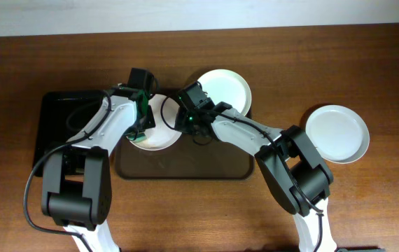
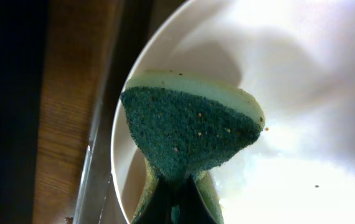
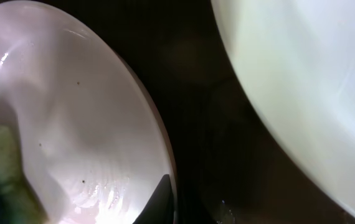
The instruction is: Clean dirty plates on tray and stack at the side
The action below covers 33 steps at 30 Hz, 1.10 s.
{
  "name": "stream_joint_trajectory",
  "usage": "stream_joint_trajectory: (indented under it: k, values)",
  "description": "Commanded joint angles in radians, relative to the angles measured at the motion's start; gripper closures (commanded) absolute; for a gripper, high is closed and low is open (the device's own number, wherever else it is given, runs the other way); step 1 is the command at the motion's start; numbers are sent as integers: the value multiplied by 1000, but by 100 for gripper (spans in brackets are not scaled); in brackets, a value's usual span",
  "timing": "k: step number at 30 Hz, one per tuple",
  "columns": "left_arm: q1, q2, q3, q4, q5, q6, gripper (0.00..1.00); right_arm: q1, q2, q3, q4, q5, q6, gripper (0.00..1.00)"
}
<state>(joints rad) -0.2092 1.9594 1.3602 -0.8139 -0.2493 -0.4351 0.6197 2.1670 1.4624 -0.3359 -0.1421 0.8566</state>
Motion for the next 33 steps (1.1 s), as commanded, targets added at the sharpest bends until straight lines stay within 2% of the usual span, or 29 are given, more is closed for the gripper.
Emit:
stream_joint_trajectory:
  k: [1, 6, 11, 12, 14, 17, 20, 25, 28, 33]
  values:
    - [0, -28, -71, 55, 8, 1, 99, 0, 32, 0, -15, -8, 10, 96]
    - [0, -28, -121, 56, 113, 29, 99, -6, 32, 0, -19, -8, 10, 96]
    - [0, -28, -121, 48, 302, 306, 100, -19, 32, 0, -31, -17, 14, 96]
    - [1, -28, -121, 37, 375, 402, 99, -19, 32, 0, -31, -17, 14, 96]
    - [1, -28, -121, 21, 428, 473, 99, -19, 32, 0, -34, -17, 14, 96]
    - [7, -28, -121, 4, 425, 490, 99, -19, 32, 0, -38, -17, 14, 96]
    - [24, -28, -121, 12, 375, 446, 100, -19, 32, 0, -39, -24, 14, 96]
    - [48, -28, -137, 82, -23, 93, 100, -19, 32, 0, -42, -29, 13, 96]
    - [51, -28, -160, 147, -129, 30, 99, -19, 32, 0, -45, -31, 13, 96]
    - [51, -29, -170, 278, -237, 16, 100, -19, 32, 0, -66, -31, 13, 96]
